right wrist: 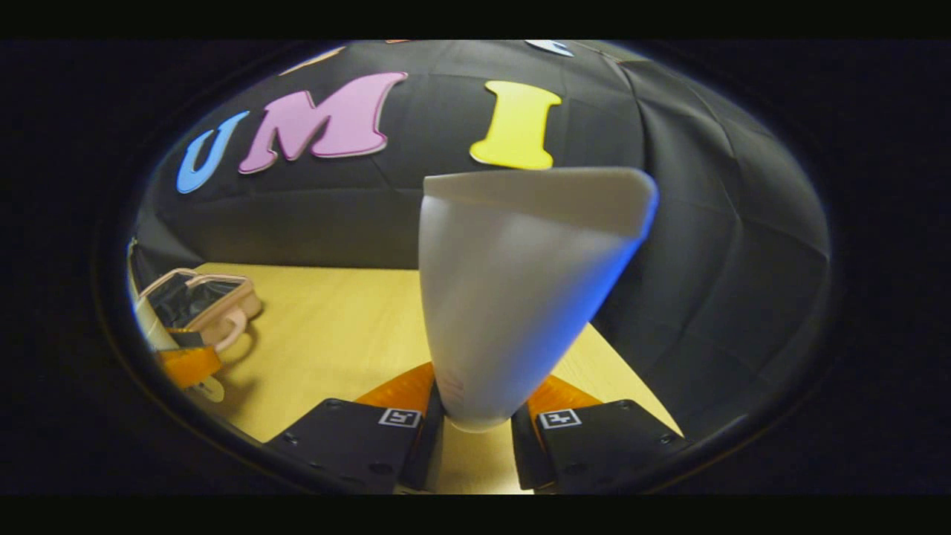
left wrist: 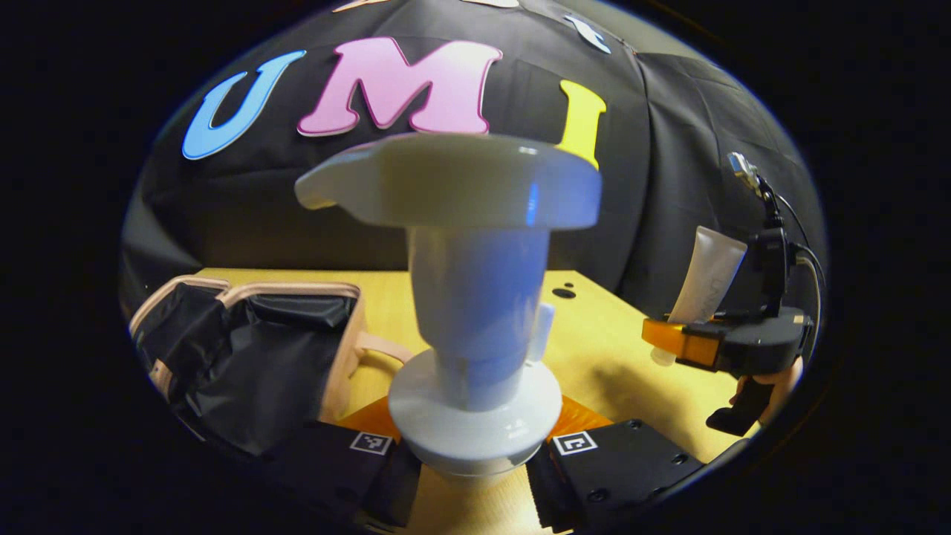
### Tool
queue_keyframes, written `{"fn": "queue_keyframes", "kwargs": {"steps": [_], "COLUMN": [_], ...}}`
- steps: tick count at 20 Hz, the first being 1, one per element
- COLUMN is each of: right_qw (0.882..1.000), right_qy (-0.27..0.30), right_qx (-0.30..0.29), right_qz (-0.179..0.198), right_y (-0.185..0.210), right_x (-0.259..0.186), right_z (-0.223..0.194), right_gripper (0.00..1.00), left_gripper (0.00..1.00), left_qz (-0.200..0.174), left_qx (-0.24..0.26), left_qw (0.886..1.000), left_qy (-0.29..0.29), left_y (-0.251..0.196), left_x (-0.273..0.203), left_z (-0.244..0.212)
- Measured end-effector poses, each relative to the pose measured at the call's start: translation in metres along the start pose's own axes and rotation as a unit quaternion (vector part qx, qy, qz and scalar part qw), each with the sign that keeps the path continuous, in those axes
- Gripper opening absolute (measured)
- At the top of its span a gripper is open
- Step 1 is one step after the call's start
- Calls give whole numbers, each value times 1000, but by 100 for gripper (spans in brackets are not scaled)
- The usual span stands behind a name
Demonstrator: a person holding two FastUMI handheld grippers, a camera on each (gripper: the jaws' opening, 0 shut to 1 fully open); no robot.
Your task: First open the suitcase, pack the skin care products into it, and then close the suitcase.
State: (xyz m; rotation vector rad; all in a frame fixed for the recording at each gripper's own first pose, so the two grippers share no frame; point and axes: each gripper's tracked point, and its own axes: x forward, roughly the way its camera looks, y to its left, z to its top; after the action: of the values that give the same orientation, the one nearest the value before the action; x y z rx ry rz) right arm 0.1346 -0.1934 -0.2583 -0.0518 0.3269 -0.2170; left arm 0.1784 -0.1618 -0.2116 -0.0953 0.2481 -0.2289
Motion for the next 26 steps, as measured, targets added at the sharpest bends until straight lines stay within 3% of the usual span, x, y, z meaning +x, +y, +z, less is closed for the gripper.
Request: {"fn": "queue_keyframes", "kwargs": {"steps": [3, 4, 6, 9, 11, 13, 15, 16, 19, 21, 23, 26], "right_qw": [999, 998, 995, 988, 981, 975, 971, 969, 966, 965, 965, 965], "right_qy": [-24, -32, -43, -55, -61, -60, -56, -53, -45, -29, -19, 0], "right_qx": [-11, -9, -1, 4, 16, 23, 31, 40, 49, 51, 51, 38], "right_qz": [36, 52, 89, 146, 182, 212, 232, 239, 251, 257, 256, 258], "right_y": [32, 47, 83, 141, 181, 217, 243, 254, 274, 280, 282, 289], "right_x": [-24, -32, -43, -57, -67, -75, -78, -78, -77, -75, -69, -65], "right_z": [27, 37, 54, 75, 87, 91, 93, 95, 96, 91, 87, 78], "right_gripper": [39, 42, 42, 42, 42, 39, 42, 42, 38, 42, 42, 38], "left_gripper": [64, 64, 64, 63, 64, 64, 60, 64, 64, 64, 65, 66], "left_qz": [34, 46, 77, 114, 114, 108, 105, 108, 97, 103, 102, 99], "left_qx": [-33, -36, -18, 9, -9, -24, -13, -8, -19, -30, -28, -34], "left_qw": [999, 998, 997, 993, 989, 982, 974, 969, 953, 936, 927, 933], "left_qy": [-17, -17, -13, 41, 97, 152, 202, 221, 286, 335, 359, 345], "left_y": [49, 71, 120, 188, 217, 232, 243, 246, 244, 249, 249, 250], "left_x": [-26, -33, -39, -36, -29, -21, -13, -7, 6, 9, 13, 19], "left_z": [43, 53, 59, 40, 16, -10, -36, -45, -62, -80, -86, -73]}}
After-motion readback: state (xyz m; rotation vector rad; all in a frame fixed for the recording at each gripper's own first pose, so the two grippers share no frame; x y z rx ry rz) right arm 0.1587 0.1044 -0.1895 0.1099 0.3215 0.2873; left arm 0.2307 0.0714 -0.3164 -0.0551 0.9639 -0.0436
